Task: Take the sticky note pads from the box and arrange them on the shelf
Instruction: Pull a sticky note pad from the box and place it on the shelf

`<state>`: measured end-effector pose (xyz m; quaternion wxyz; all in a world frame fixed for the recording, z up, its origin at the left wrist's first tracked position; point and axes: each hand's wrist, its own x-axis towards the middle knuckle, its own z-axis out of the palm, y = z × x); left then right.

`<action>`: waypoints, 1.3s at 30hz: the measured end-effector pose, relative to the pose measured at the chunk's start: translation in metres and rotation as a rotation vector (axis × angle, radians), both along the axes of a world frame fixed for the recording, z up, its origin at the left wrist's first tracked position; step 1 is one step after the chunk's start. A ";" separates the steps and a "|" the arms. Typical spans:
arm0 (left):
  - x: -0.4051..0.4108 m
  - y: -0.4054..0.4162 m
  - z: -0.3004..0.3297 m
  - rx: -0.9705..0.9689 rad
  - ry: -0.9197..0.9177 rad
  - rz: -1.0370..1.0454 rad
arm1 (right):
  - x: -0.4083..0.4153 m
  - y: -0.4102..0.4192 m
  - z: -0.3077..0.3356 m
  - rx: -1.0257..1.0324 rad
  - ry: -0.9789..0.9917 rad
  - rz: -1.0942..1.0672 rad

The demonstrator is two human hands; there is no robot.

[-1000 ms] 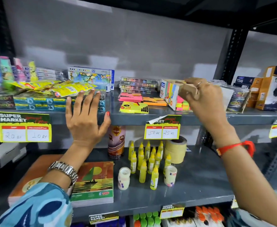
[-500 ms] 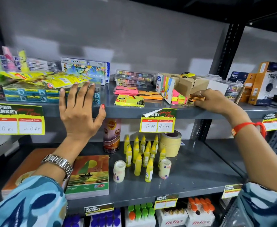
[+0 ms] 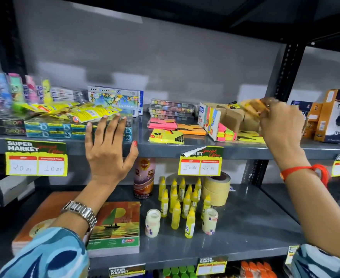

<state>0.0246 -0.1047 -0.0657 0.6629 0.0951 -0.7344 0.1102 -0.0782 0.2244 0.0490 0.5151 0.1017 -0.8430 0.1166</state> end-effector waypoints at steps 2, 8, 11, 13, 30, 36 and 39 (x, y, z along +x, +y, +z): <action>0.000 0.000 0.000 -0.004 -0.003 0.001 | 0.007 -0.013 0.005 -0.079 0.166 0.070; 0.001 0.001 0.001 -0.012 0.008 -0.011 | 0.022 -0.081 0.000 0.108 0.398 0.296; 0.001 0.001 0.001 -0.008 -0.001 -0.010 | 0.025 -0.108 -0.011 0.267 0.216 0.257; 0.002 0.001 0.000 -0.007 -0.007 -0.014 | 0.025 -0.116 -0.013 0.330 0.079 0.215; 0.001 0.002 -0.001 0.004 -0.024 -0.036 | 0.015 -0.098 -0.017 0.310 -0.331 0.371; 0.001 0.003 -0.002 -0.004 -0.009 -0.030 | 0.028 -0.043 -0.005 -0.035 -0.040 0.422; 0.000 0.003 -0.003 0.000 0.002 -0.025 | 0.019 -0.015 -0.004 -0.102 -0.113 0.322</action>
